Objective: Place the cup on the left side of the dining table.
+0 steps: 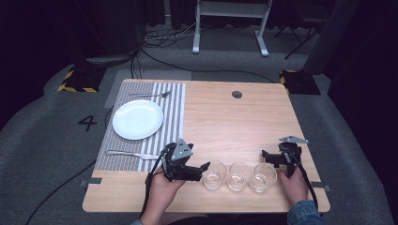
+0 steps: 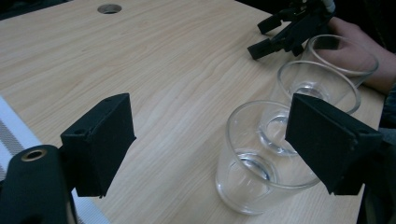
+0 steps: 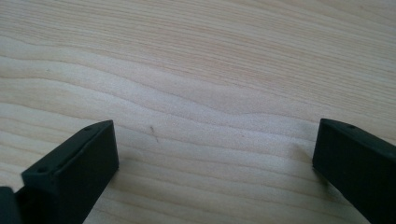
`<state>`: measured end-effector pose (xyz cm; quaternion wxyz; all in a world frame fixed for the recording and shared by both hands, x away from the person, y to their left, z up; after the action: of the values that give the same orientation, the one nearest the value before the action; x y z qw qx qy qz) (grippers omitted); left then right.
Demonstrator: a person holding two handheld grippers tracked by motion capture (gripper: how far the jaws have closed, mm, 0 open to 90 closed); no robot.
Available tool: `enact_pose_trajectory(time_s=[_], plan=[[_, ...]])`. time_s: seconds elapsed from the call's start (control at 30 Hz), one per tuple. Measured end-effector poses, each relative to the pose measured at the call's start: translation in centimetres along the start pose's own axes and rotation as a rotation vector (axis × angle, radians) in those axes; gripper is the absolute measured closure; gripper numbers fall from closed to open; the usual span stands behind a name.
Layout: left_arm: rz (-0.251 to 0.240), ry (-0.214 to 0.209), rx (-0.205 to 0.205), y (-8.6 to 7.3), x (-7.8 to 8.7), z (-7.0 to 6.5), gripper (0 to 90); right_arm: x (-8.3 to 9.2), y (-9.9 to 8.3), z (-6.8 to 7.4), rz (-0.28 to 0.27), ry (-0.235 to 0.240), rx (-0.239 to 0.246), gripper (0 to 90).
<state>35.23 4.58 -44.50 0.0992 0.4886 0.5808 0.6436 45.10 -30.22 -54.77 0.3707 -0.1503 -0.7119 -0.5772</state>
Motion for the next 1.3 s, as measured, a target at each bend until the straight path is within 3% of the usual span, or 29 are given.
enact_pose_trajectory(time_s=[0.13,0.33,0.47,0.57,0.73,1.03,1.3], plan=[[-0.005,-0.037,0.003,-0.1,-0.6,-0.7,15.3,0.0,0.0,0.0,0.0,0.0,-0.001,0.5],[0.033,-0.086,0.01,-0.6,-2.0,-1.7,12.6,0.0,0.0,0.0,0.0,0.0,0.0,0.5],[0.051,-0.101,0.033,-1.3,-3.0,-2.2,9.5,0.0,0.0,0.0,0.0,0.0,-0.001,0.5],[0.05,-0.099,0.03,-1.6,-3.4,-2.3,9.0,0.0,0.0,0.0,0.0,0.0,0.0,0.5],[0.041,-0.133,0.028,-2.1,-4.3,-3.2,8.5,0.0,0.0,0.0,0.0,0.0,0.0,0.5],[0.071,-0.148,0.02,-3.5,-6.0,-3.9,8.5,0.0,0.0,0.0,0.0,0.0,0.0,0.5],[0.092,-0.1,-0.003,-4.6,-7.0,-3.8,14.7,0.0,0.0,0.0,0.0,0.0,0.0,0.5]])
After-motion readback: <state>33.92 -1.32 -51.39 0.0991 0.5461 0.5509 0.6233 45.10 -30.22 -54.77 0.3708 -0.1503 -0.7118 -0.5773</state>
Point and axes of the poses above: each handheld gripper's, and its own axes: x roughly backward along the jaws, y roughly out of its top, z roughly to its left, the point moved 6 cm from there along -x, roughly forward along the jaws, and after that the axes turned 4 degrees about x, right-handed, at the moved point
